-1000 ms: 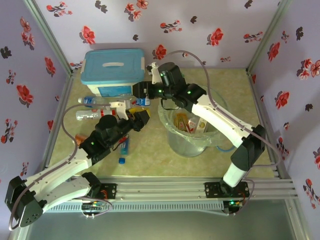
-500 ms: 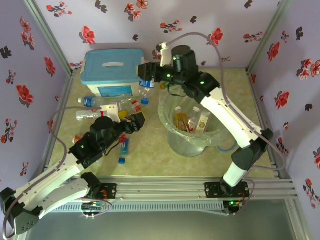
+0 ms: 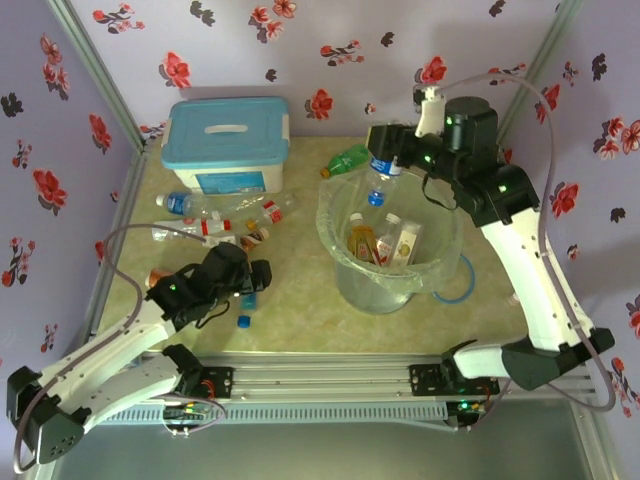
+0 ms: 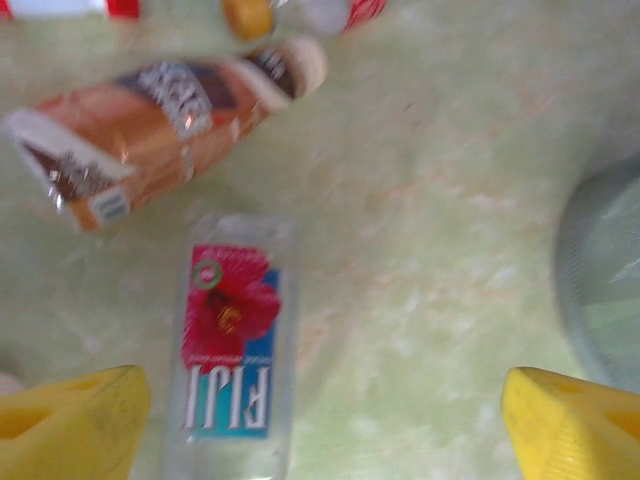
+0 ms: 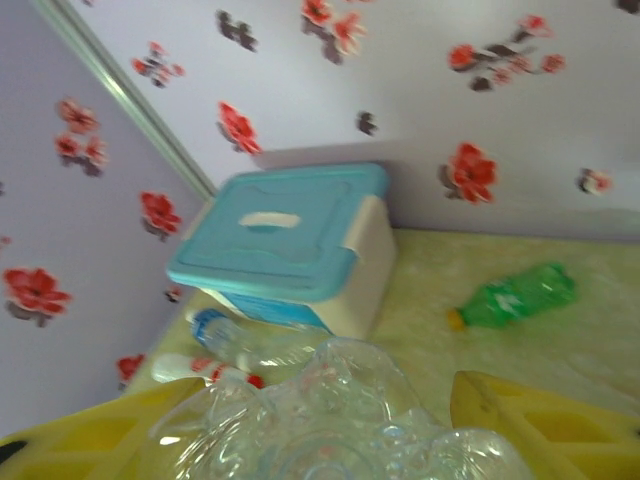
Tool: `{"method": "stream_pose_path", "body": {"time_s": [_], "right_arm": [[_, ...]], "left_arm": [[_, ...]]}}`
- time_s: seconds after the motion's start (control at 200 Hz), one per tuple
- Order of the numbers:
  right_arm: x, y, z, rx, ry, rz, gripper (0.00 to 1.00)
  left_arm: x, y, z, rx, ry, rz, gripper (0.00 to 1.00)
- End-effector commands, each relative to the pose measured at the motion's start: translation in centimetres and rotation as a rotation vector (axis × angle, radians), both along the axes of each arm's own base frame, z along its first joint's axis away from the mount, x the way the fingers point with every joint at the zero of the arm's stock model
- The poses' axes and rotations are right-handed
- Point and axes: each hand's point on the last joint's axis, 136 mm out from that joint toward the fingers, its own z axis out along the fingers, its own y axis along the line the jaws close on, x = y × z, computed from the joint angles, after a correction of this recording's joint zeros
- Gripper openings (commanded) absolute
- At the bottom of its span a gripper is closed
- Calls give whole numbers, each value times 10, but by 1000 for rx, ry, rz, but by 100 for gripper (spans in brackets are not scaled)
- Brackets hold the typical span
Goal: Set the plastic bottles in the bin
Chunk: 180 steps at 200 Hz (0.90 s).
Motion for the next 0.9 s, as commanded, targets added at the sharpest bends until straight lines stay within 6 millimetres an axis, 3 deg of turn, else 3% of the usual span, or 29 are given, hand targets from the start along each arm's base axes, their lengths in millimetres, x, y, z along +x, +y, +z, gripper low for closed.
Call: {"method": "stream_pose_path", "body": {"time_s": [0.0,0.305,0.41,0.54,0.71,0.775,0.895], "right_arm": [[4,-12,-61,-147,142,-34,38],[-17,-38,-150,-356,373,-80,41],[-22,-47,-169,-418,417,-93,60],[-18,-59,-172,-497,426,-128,78],[-14,-62,-153,-515,381,-141,84],[-20,-61,-151,-531,390,-123,81],[-34,-47,-162,-542,419,-51,65]], "left_arm": [[-11,10,-27,63,103,16,87],[-22,32,-52,114,143,82,84],[-24,31,-59,105,157,78,84],[-22,29,-63,108,165,67,84],[-22,27,-68,114,184,57,84],[-23,27,-69,116,190,53,84],[-25,29,-71,126,201,53,82]]}}
